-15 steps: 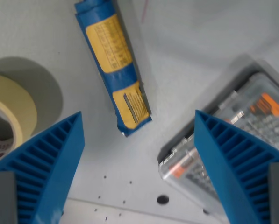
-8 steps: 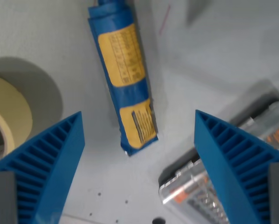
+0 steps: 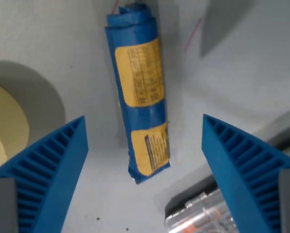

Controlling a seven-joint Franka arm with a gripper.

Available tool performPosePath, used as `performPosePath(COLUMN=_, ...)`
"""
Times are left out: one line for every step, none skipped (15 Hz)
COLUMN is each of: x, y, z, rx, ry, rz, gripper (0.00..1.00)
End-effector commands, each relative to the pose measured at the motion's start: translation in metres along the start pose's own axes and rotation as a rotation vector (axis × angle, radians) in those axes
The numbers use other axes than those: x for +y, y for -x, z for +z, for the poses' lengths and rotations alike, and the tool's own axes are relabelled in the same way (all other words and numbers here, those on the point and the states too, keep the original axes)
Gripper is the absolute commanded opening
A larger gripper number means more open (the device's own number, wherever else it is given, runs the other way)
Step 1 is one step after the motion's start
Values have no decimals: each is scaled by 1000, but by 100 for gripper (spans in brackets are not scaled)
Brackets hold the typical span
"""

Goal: Move above the blue bag

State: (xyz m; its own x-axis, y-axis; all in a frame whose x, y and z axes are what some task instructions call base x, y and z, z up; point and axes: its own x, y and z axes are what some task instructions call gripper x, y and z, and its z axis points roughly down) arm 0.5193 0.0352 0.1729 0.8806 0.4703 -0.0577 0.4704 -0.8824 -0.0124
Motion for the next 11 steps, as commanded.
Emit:
performPosePath(x=-5, y=3, z=7, rx=75, ry=76, rz=-95, gripper=100)
performPosePath(x=-5, y=2, z=9, rx=75, ry=77, rz=-91, gripper=100)
performPosePath(x=-5, y=2, z=10, rx=73, ry=78, rz=-86, gripper=100)
performPosePath(x=-6, y=1, z=12, rx=72, ry=78, rz=-83, gripper=100)
performPosePath(x=-6, y=1, z=13, rx=72, ry=79, rz=-80, gripper=100)
performPosePath(x=-7, y=1, z=13, rx=73, ry=79, rz=-77, gripper=100)
performPosePath(x=-7, y=1, z=14, rx=74, ry=78, rz=-74, gripper=100)
performPosePath(x=-7, y=1, z=14, rx=74, ry=78, rz=-70, gripper=100)
performPosePath(x=-7, y=1, z=15, rx=75, ry=78, rz=-66, gripper=100)
performPosePath(x=-7, y=1, z=15, rx=75, ry=77, rz=-63, gripper=100)
performPosePath(x=-7, y=1, z=15, rx=75, ry=77, rz=-63, gripper=100)
